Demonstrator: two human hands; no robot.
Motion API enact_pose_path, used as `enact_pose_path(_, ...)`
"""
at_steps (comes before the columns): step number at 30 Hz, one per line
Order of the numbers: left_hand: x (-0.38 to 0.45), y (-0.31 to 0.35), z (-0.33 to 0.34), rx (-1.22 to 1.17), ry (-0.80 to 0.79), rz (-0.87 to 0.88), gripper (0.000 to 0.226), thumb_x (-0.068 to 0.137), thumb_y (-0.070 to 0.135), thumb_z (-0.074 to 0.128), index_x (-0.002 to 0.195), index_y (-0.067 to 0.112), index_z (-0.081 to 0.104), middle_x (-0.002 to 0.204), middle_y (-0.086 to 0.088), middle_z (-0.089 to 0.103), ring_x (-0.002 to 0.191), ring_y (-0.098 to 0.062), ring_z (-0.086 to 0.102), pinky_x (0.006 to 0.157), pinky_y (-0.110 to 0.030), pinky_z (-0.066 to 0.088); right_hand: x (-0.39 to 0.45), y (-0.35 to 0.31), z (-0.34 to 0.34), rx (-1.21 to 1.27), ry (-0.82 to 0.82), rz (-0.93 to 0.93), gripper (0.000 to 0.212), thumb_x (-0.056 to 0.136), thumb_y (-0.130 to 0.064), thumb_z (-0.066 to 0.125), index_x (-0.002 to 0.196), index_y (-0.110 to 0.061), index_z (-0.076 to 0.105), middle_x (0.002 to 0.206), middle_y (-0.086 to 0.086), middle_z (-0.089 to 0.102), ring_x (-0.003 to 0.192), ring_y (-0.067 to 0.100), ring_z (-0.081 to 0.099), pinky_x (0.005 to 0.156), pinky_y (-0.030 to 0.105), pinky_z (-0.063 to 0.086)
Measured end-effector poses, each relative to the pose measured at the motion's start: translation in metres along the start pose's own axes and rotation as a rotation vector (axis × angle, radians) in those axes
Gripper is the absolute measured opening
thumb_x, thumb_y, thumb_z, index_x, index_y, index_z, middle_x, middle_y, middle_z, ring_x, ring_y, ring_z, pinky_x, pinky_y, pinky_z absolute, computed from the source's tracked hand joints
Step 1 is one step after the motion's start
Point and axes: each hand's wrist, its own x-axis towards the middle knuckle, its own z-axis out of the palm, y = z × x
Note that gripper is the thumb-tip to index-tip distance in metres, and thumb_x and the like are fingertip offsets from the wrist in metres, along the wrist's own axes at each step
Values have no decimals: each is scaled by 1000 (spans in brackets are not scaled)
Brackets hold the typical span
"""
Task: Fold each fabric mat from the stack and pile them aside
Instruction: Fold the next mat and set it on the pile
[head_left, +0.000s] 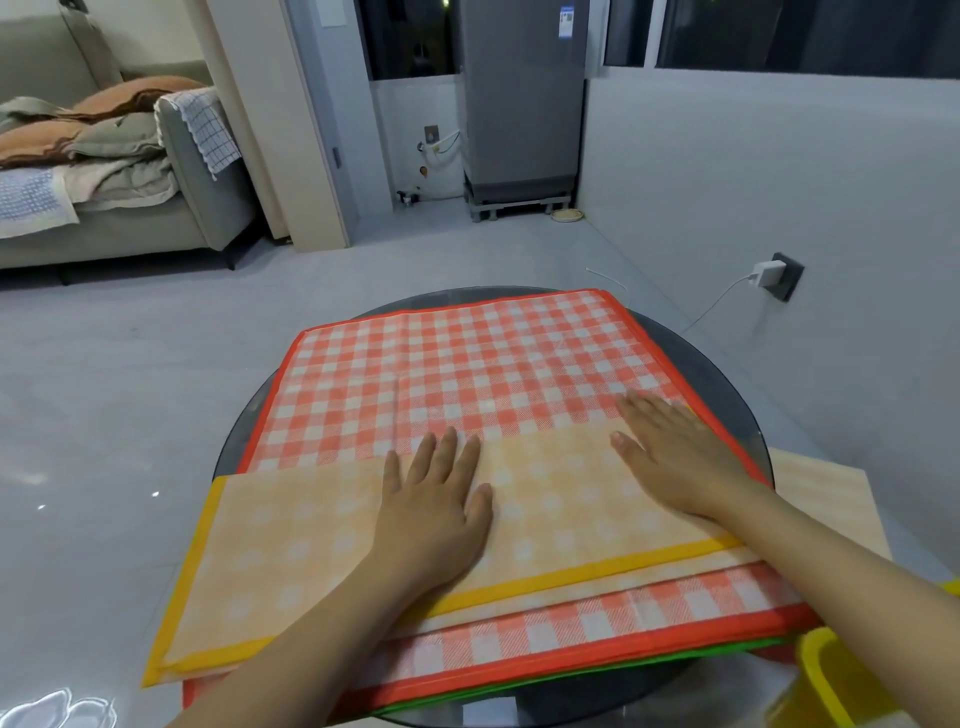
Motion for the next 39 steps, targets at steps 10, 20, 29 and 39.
enact_pose_path(10, 1, 0, 0, -30, 2, -1, 57, 98, 48, 8, 150, 30, -9, 158, 5, -14, 145, -16, -16, 117, -49, -11, -4, -88, -14, 234, 40, -175, 51, 102, -37, 14, 150, -25, 0, 157, -9, -3, 144, 6, -7, 114, 24, -4)
enact_pose_path(20, -9, -33, -4, -77, 43, -12, 55, 101, 38, 10, 151, 23, -3, 159, 6, -7, 146, -10, -10, 120, -36, -7, -3, -133, 16, 85, -36, -292, 53, 101, -40, 12, 150, -24, -1, 158, -7, -4, 144, 7, -7, 116, 26, -8)
enact_pose_path(29, -43, -120, -5, -35, 75, -210, 72, 85, 52, -7, 151, 25, 0, 159, 9, -4, 146, -7, -6, 119, -33, -6, -5, -132, 15, 71, -56, -292, 53, 100, -41, 8, 149, -27, -6, 156, -10, -10, 142, 2, -11, 116, 25, -9)
enact_pose_path(39, -40, -140, -38, 48, 10, -206, 57, 96, 53, 32, 145, 24, 31, 151, 3, 31, 141, -17, 28, 113, -53, -14, -7, -154, 11, 193, -27, -278, 50, 101, -31, 27, 149, -22, 17, 157, -4, 11, 145, 11, 3, 115, 28, -3)
